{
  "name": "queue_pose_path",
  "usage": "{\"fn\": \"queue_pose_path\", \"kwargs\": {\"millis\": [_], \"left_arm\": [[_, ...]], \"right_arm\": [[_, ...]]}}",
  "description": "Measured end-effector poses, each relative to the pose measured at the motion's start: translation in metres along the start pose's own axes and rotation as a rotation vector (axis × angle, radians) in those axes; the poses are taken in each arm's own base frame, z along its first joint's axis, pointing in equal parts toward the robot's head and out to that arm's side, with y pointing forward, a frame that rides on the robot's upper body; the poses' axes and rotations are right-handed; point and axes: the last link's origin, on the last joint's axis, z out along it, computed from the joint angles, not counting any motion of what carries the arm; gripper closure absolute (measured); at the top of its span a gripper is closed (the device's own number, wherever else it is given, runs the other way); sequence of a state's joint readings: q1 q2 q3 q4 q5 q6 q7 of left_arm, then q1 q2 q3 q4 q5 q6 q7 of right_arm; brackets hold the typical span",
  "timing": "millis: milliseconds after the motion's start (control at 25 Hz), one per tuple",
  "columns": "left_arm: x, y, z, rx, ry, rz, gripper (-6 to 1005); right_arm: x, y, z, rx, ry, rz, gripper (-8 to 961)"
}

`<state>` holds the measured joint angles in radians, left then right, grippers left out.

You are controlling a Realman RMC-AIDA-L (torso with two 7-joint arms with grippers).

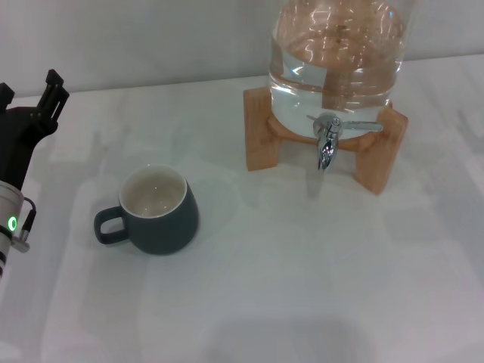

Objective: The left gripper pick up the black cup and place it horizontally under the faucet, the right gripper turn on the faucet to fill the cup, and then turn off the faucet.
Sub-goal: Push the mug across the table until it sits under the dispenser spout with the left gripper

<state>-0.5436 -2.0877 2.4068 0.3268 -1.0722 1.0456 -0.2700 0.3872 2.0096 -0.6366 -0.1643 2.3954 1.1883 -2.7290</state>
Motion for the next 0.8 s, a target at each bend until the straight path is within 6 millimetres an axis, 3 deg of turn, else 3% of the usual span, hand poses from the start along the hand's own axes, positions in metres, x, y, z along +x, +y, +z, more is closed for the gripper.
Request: {"fn": "queue_pose_path", "kwargs": {"millis": [600,800], "left_arm": [[-0.001,-0.001,-0.002,0.001,-0.003,-0.028,122],[-0.010,0.008,-0.005,-0.094,-0.074,-0.014,123]], "right_arm": [[0.000,-0.001,0.000,0.003,0.000,-0.001,125],[-0.001,-0.002,0.000,0.003,-0.001,-0.004,125]]}}
